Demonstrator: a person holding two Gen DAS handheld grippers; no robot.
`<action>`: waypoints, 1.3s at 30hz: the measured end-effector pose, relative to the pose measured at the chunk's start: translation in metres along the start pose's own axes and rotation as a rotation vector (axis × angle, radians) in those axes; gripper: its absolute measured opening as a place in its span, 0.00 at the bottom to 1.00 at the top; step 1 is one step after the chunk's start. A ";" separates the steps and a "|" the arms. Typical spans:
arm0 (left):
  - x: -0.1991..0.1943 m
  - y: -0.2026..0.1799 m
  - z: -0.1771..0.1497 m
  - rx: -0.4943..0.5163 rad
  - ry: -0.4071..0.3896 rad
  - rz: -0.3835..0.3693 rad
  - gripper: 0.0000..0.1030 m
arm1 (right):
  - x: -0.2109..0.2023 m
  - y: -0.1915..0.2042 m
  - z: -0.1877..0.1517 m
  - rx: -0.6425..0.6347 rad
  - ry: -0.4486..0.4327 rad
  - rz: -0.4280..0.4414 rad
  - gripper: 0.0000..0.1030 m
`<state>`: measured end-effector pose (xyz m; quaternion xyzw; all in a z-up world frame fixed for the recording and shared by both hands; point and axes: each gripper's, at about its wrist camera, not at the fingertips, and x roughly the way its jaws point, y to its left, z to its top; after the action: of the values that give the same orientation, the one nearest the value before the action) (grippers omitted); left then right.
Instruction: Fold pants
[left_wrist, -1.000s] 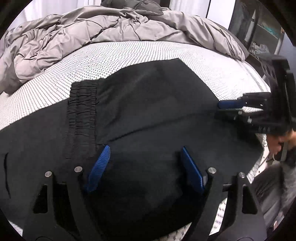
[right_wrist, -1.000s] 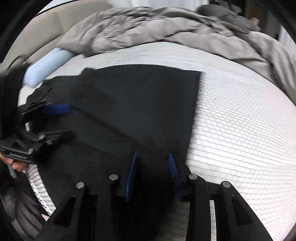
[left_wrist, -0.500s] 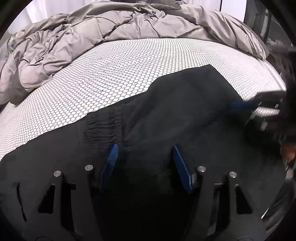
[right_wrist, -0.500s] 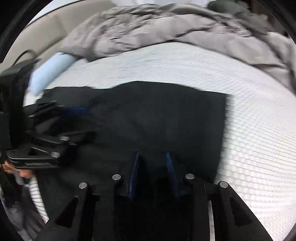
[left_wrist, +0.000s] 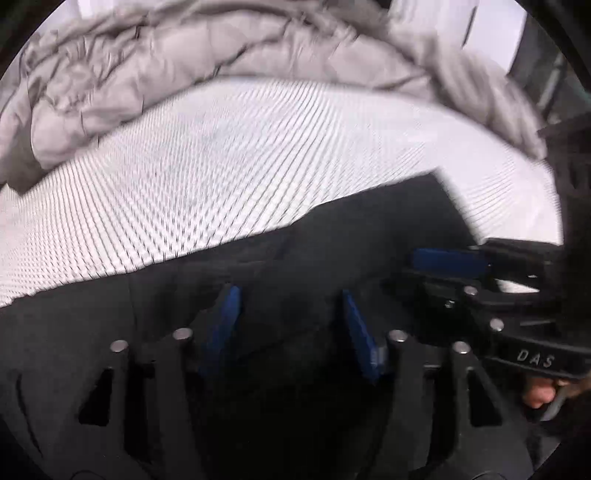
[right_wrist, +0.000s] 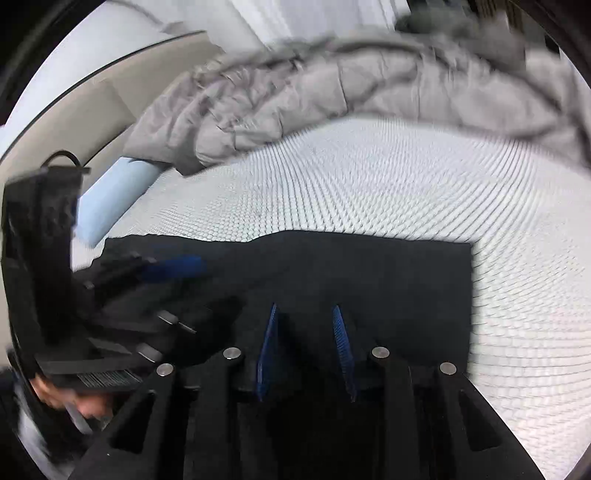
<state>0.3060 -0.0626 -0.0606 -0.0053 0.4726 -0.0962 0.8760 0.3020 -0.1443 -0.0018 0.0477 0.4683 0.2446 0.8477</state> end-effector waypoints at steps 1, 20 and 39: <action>0.001 0.001 -0.002 0.020 -0.006 0.004 0.44 | 0.010 0.000 -0.001 -0.002 0.036 -0.026 0.30; -0.066 -0.008 -0.087 0.154 -0.065 -0.112 0.54 | -0.012 0.038 -0.060 -0.253 0.082 -0.136 0.34; -0.127 0.011 -0.160 0.167 -0.080 -0.178 0.61 | -0.072 0.031 -0.121 -0.288 0.044 -0.176 0.34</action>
<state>0.1071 -0.0166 -0.0454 0.0221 0.4252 -0.2121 0.8796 0.1596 -0.1680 -0.0044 -0.1208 0.4491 0.2352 0.8535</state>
